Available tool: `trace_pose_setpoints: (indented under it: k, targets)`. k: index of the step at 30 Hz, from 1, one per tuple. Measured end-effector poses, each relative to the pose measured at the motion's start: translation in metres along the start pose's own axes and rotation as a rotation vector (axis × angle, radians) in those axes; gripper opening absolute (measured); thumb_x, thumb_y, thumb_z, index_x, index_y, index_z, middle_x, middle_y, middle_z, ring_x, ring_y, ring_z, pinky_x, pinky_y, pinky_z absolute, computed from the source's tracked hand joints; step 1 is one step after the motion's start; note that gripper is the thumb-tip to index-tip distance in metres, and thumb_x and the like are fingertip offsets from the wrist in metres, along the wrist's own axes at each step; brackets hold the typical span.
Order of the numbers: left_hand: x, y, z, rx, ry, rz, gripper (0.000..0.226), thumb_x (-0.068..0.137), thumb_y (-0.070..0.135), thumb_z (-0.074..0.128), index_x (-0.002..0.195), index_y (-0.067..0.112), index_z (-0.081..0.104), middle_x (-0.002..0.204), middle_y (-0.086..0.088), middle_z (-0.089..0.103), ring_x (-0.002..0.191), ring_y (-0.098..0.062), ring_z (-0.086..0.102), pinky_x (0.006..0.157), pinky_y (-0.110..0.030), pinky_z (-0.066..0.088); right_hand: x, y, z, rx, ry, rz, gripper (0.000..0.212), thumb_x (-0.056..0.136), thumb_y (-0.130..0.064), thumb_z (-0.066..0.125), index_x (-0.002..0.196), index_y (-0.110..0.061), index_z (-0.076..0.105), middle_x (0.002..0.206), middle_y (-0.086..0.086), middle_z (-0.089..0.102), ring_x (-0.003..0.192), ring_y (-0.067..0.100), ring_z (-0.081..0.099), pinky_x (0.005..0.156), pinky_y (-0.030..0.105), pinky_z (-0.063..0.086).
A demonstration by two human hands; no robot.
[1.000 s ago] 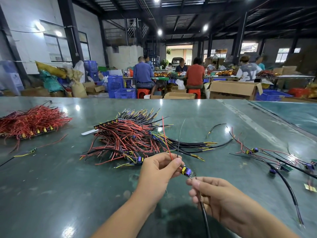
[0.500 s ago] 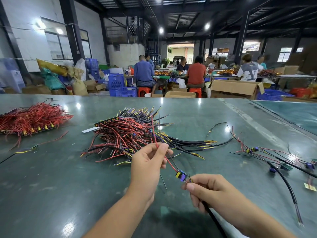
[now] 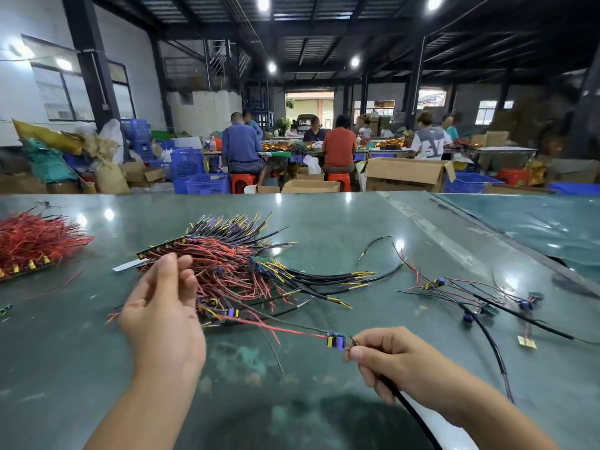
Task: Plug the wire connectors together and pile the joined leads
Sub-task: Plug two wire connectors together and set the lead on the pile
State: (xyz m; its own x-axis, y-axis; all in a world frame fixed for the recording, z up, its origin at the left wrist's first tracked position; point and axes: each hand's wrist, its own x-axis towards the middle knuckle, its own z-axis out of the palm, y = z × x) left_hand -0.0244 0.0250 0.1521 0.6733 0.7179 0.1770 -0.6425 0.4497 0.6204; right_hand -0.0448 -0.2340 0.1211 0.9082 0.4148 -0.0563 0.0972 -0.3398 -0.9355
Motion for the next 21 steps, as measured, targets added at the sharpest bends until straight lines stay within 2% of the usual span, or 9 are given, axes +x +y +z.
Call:
trace_pose_setpoints:
  k: [6, 7, 9, 10, 12, 13, 15, 17, 21]
  targets:
    - [0.011, -0.011, -0.008, 0.064, 0.054, -0.003, 0.014, 0.093, 0.016, 0.059, 0.079, 0.019, 0.060, 0.056, 0.010, 0.066, 0.053, 0.002, 0.058, 0.060, -0.007, 0.048, 0.012, 0.012, -0.038, 0.384, 0.536, -0.014, 0.021, 0.099, -0.009, 0.044, 0.086, -0.003, 0.059, 0.053, -0.002, 0.038, 0.037, 0.008, 0.025, 0.039, 0.018, 0.022]
    - [0.010, -0.014, -0.008, 0.085, 0.046, -0.005, 0.015, 0.093, 0.016, 0.059, 0.078, 0.020, 0.060, 0.055, 0.009, 0.065, 0.051, 0.002, 0.057, 0.059, -0.006, 0.048, 0.015, 0.014, -0.048, 0.349, 0.634, 0.000, 0.021, 0.099, -0.009, 0.045, 0.082, -0.005, 0.058, 0.053, 0.000, 0.037, 0.038, 0.010, 0.028, 0.040, 0.019, 0.023]
    - [0.010, -0.020, -0.009, 0.117, 0.031, -0.001, 0.016, 0.094, 0.017, 0.058, 0.078, 0.020, 0.060, 0.053, 0.009, 0.064, 0.048, 0.002, 0.056, 0.056, -0.006, 0.047, 0.025, 0.020, -0.072, -0.100, 0.803, 0.104, 0.024, 0.097, -0.015, 0.048, 0.075, -0.009, 0.055, 0.061, 0.007, 0.047, 0.051, 0.019, 0.046, 0.051, 0.027, 0.030]
    - [0.010, -0.022, -0.009, 0.132, 0.022, 0.000, 0.017, 0.094, 0.018, 0.057, 0.078, 0.020, 0.060, 0.053, 0.009, 0.064, 0.047, 0.001, 0.056, 0.055, -0.005, 0.046, 0.029, 0.024, -0.083, -0.460, 0.822, 0.205, 0.021, 0.096, -0.020, 0.048, 0.079, -0.010, 0.056, 0.075, 0.010, 0.055, 0.071, 0.024, 0.056, 0.060, 0.031, 0.034]
    - [0.010, -0.027, -0.009, 0.166, 0.019, 0.002, 0.018, 0.095, 0.018, 0.056, 0.078, 0.021, 0.059, 0.051, 0.008, 0.062, 0.045, 0.000, 0.054, 0.052, -0.005, 0.045, 0.035, 0.033, -0.102, -0.962, 0.748, 0.389, 0.019, 0.092, -0.025, 0.048, 0.106, -0.015, 0.056, 0.115, 0.009, 0.053, 0.114, 0.030, 0.047, 0.086, 0.035, 0.040]
    - [0.010, -0.030, -0.009, 0.183, 0.027, 0.005, 0.018, 0.095, 0.018, 0.056, 0.078, 0.021, 0.059, 0.051, 0.008, 0.062, 0.044, 0.000, 0.054, 0.052, -0.005, 0.045, 0.039, 0.038, -0.110, -1.077, 0.673, 0.455, 0.035, 0.091, -0.026, 0.048, 0.125, -0.019, 0.048, 0.132, 0.008, 0.044, 0.127, 0.033, 0.035, 0.100, 0.039, 0.035]
    - [0.009, -0.033, -0.011, 0.213, 0.041, 0.009, 0.018, 0.094, 0.019, 0.057, 0.077, 0.021, 0.060, 0.051, 0.007, 0.062, 0.043, 0.000, 0.053, 0.052, -0.005, 0.046, 0.049, 0.046, -0.123, -1.092, 0.534, 0.518, 0.052, 0.092, -0.022, 0.043, 0.142, -0.027, 0.031, 0.152, 0.003, 0.024, 0.140, 0.039, 0.013, 0.111, 0.050, 0.019]
    - [0.008, -0.036, -0.014, 0.235, 0.048, -0.001, 0.016, 0.093, 0.020, 0.059, 0.077, 0.021, 0.062, 0.052, 0.007, 0.063, 0.043, 0.001, 0.053, 0.052, -0.005, 0.047, 0.056, 0.054, -0.134, -1.111, 0.415, 0.488, 0.053, 0.091, -0.011, 0.036, 0.140, -0.029, 0.037, 0.154, -0.001, 0.023, 0.141, 0.037, 0.015, 0.112, 0.048, 0.020]
    - [0.012, -0.040, -0.017, 0.256, 0.058, -0.027, 0.016, 0.093, 0.019, 0.060, 0.077, 0.021, 0.063, 0.052, 0.008, 0.063, 0.043, 0.002, 0.053, 0.051, -0.006, 0.047, 0.064, 0.070, -0.151, -1.054, 0.399, 0.262, 0.052, 0.076, 0.009, 0.036, 0.118, -0.014, 0.057, 0.125, 0.003, 0.052, 0.122, 0.024, 0.047, 0.092, 0.029, 0.041]
